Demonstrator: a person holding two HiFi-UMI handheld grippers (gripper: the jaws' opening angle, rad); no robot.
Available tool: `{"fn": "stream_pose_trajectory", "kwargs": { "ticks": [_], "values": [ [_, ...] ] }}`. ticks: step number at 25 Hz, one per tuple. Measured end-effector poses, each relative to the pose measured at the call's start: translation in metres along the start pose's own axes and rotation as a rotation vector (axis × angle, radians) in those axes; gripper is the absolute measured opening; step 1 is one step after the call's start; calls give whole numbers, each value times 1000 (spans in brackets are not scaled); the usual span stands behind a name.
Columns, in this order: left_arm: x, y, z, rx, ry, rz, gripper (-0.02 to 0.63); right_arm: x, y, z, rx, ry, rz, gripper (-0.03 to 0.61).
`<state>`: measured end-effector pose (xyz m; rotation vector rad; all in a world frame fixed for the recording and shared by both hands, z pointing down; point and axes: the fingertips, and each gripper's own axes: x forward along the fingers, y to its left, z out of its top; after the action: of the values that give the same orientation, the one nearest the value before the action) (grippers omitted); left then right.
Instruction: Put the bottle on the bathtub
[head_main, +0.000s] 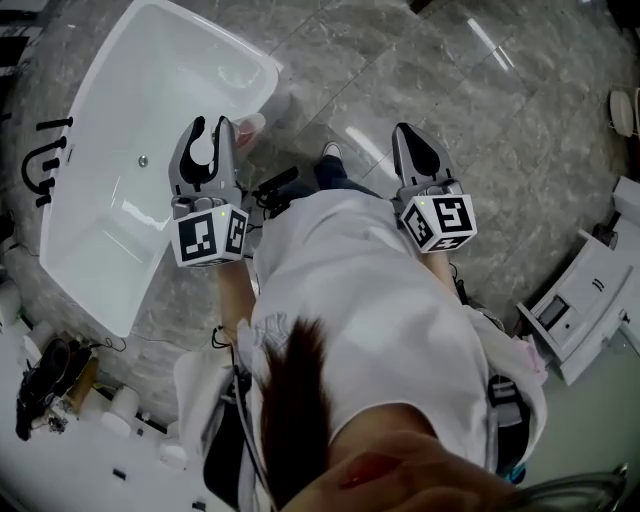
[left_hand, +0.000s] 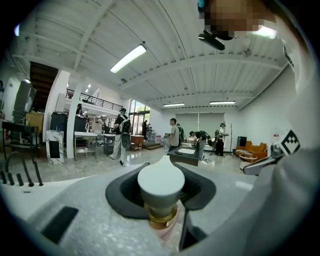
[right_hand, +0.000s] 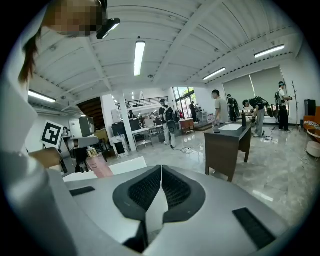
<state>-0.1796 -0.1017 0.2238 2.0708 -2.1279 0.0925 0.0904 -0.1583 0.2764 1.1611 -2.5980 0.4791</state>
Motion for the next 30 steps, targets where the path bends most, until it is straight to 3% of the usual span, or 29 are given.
{"fn": "stream_pose_trajectory", "kwargs": {
  "ticks": [7, 18, 25, 30],
  "values": [
    [18, -17, 18, -25, -44, 21, 138, -1, -33, 3, 8, -9, 9, 14],
    [25, -9, 17, -15, -20, -12, 138, 3, -26, 5, 35, -13, -7, 14],
    [41, 14, 26, 53, -17, -54, 138, 14, -14, 14, 39, -5, -19, 14],
    [60, 25, 9, 75, -6, -114, 140, 30, -13, 6, 28, 24, -33, 14]
  ]
}}
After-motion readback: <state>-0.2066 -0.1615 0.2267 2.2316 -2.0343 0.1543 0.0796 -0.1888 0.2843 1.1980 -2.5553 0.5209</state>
